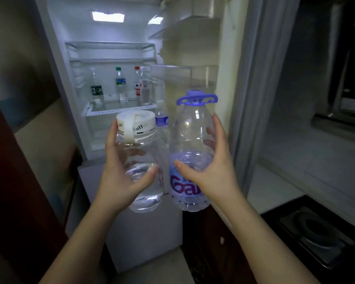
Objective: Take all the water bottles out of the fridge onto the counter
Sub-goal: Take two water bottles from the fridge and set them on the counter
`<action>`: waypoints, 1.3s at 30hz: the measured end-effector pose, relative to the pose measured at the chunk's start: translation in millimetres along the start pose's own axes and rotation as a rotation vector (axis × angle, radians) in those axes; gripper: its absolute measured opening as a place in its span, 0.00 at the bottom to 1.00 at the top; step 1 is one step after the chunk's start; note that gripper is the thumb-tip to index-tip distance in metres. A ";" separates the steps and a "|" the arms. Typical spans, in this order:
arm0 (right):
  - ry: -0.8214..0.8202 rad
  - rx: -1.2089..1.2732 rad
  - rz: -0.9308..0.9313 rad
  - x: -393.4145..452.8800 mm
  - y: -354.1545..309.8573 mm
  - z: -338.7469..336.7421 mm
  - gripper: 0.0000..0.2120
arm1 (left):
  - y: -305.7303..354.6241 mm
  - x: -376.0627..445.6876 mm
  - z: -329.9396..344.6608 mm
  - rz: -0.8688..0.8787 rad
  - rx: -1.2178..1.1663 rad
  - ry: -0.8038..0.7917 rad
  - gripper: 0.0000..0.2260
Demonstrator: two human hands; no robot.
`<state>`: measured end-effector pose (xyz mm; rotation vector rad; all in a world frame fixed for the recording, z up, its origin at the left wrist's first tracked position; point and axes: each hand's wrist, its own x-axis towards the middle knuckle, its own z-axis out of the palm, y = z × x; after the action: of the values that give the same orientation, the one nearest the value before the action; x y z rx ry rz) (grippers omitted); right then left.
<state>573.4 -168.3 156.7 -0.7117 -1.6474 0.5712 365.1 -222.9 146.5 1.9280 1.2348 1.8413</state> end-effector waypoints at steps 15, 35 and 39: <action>0.063 -0.187 0.188 -118.5 -31.7 -220.6 0.56 | 68.7 -46.2 153.1 0.077 -0.384 -0.428 0.43; 0.762 -0.655 0.495 -353.8 -149.4 -386.7 0.58 | 196.7 -165.1 415.4 0.082 -0.929 -1.271 0.48; 0.881 -0.701 0.526 -415.8 -179.7 -416.5 0.57 | 241.4 -219.1 455.7 0.088 -0.945 -1.412 0.51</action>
<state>1006.9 -597.9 77.8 -1.6561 -0.7786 -0.0317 903.8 -345.2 52.7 1.8574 -0.1723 0.4268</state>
